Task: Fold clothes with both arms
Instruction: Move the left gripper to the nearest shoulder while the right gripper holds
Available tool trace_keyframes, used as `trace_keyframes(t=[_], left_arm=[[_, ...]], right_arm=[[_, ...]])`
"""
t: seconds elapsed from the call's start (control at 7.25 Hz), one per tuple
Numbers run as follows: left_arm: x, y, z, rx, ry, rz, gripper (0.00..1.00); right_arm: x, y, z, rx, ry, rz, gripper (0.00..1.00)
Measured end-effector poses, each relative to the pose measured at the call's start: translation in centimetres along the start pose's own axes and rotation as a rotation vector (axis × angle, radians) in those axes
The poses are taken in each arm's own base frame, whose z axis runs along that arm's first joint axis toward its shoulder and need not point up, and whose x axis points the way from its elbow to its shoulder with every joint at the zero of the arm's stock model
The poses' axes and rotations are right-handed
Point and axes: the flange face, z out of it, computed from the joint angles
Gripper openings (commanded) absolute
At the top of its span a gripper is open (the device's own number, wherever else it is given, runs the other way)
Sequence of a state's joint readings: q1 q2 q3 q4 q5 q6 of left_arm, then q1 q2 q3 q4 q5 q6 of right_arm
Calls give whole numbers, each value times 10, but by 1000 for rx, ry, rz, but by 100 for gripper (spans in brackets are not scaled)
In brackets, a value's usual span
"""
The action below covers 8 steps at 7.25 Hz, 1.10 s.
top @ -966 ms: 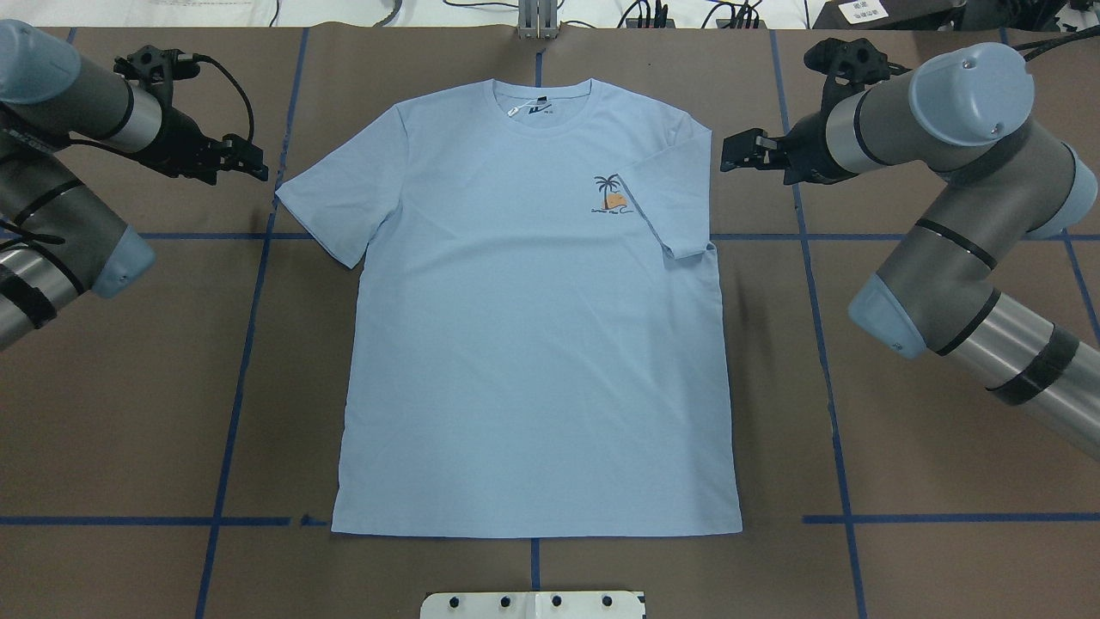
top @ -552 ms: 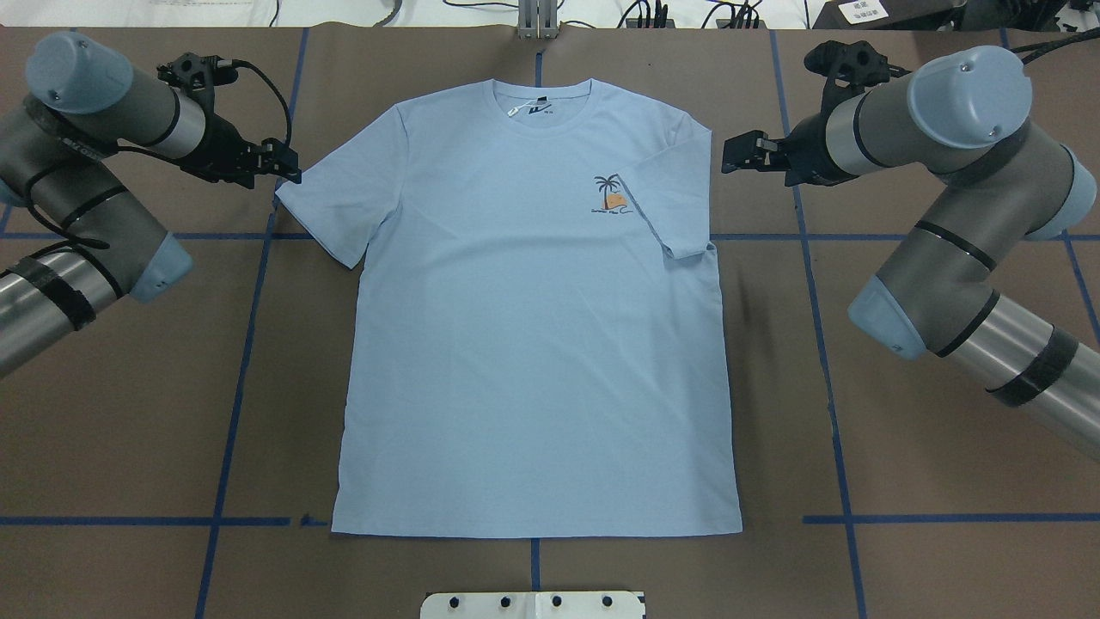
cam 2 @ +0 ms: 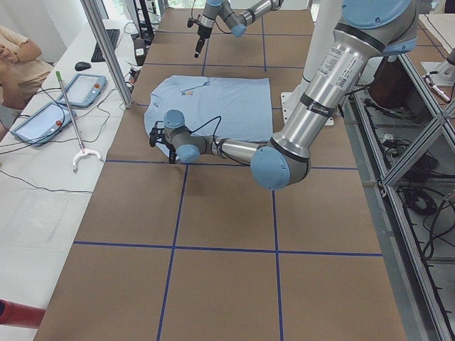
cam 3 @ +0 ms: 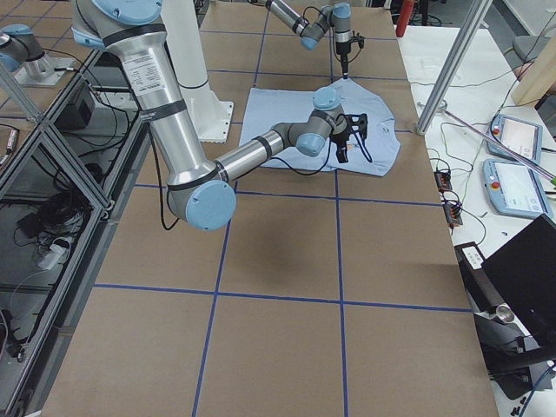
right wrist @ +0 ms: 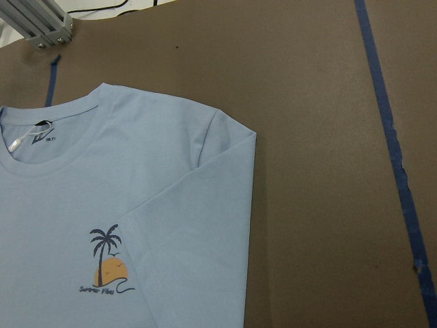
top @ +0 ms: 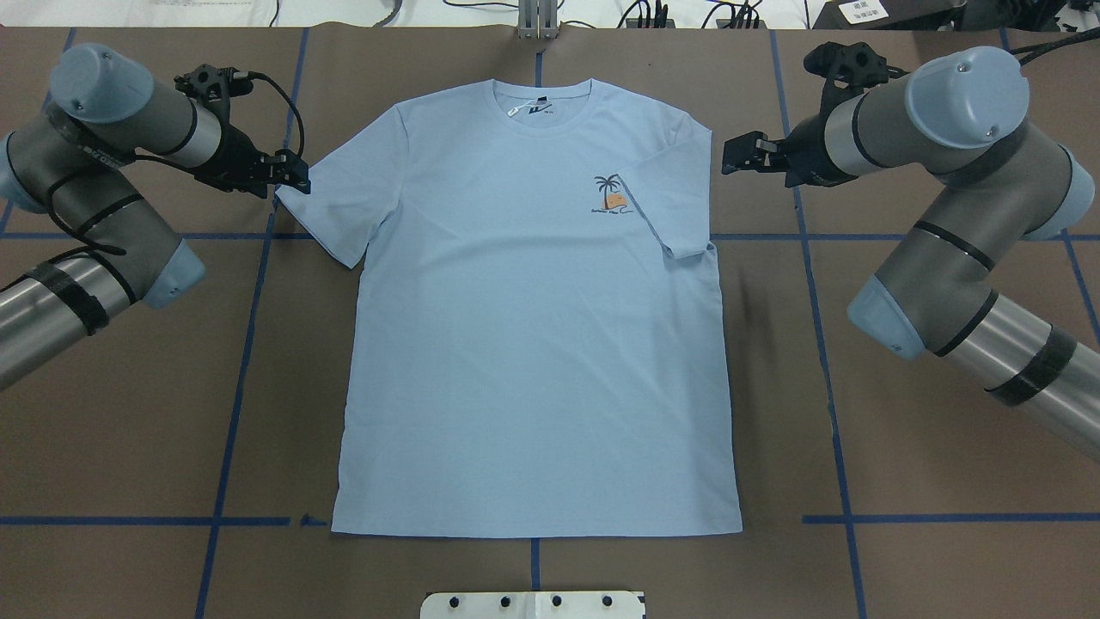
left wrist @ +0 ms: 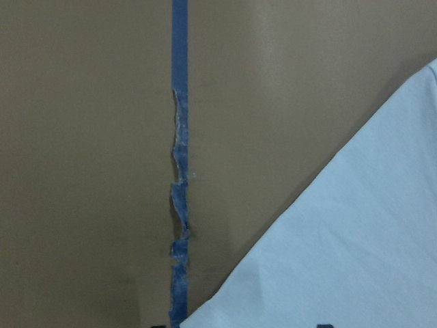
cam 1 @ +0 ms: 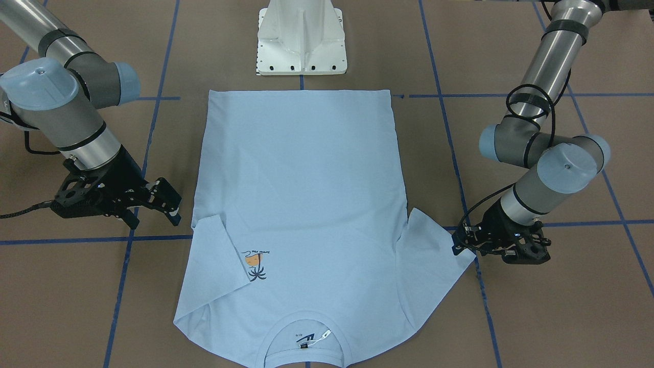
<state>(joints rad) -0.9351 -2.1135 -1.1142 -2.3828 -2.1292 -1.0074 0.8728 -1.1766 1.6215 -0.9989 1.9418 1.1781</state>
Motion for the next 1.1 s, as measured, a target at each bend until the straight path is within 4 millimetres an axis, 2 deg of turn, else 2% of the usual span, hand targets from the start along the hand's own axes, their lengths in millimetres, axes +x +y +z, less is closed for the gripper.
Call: trace_keyframes(t=[0.14, 0.69, 0.83, 0.97, 1.1], left_arm=[[0, 1, 1, -2, -1, 0, 65], [-5, 1, 6, -3, -11, -2, 64], [-6, 1, 7, -5, -13, -2, 62], [-7, 1, 8, -6, -15, -3, 51], [-7, 1, 9, -6, -15, -2, 11]], right_arm=[[0, 0, 0, 1, 0, 0, 100], [-3, 4, 10, -9, 14, -1, 100], [-4, 4, 10, -10, 14, -1, 100], [-4, 4, 10, -10, 13, -2, 100], [-3, 4, 10, -10, 12, -2, 100]])
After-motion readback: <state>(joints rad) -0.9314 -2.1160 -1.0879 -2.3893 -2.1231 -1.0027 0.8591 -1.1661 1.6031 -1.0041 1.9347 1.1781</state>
